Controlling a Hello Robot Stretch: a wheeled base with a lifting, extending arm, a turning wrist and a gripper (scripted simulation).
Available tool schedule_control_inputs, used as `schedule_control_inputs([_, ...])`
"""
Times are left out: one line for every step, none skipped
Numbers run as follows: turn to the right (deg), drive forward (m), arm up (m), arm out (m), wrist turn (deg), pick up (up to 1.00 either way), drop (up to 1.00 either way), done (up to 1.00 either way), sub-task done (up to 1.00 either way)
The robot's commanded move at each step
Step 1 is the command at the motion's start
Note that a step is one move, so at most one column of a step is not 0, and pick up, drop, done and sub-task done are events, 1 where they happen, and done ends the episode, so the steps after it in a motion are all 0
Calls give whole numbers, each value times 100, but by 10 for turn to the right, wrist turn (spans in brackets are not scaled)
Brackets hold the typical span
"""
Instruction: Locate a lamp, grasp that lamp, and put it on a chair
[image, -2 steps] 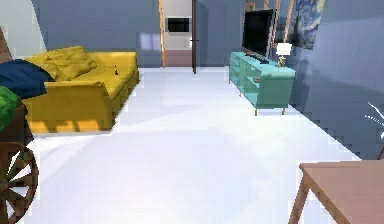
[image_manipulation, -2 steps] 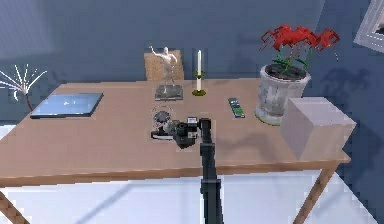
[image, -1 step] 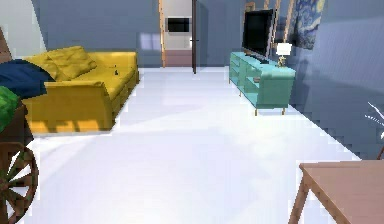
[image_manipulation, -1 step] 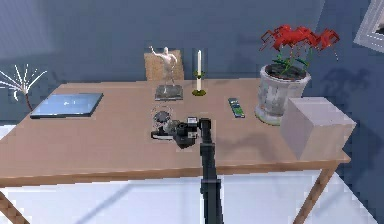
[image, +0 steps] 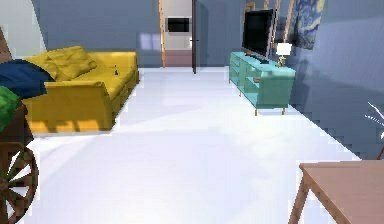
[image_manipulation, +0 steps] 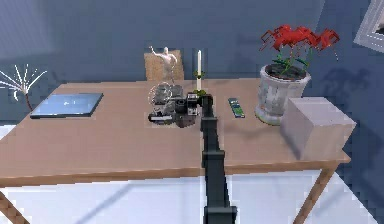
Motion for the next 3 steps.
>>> schedule_control_inputs([0, 0, 20, 0, 0, 0, 0, 0, 0])
schedule_control_inputs([0, 0, 0, 0, -450, 0, 0, 0, 0])
schedule_control_inputs([0, 0, 0, 0, -450, 0, 0, 0, 0])
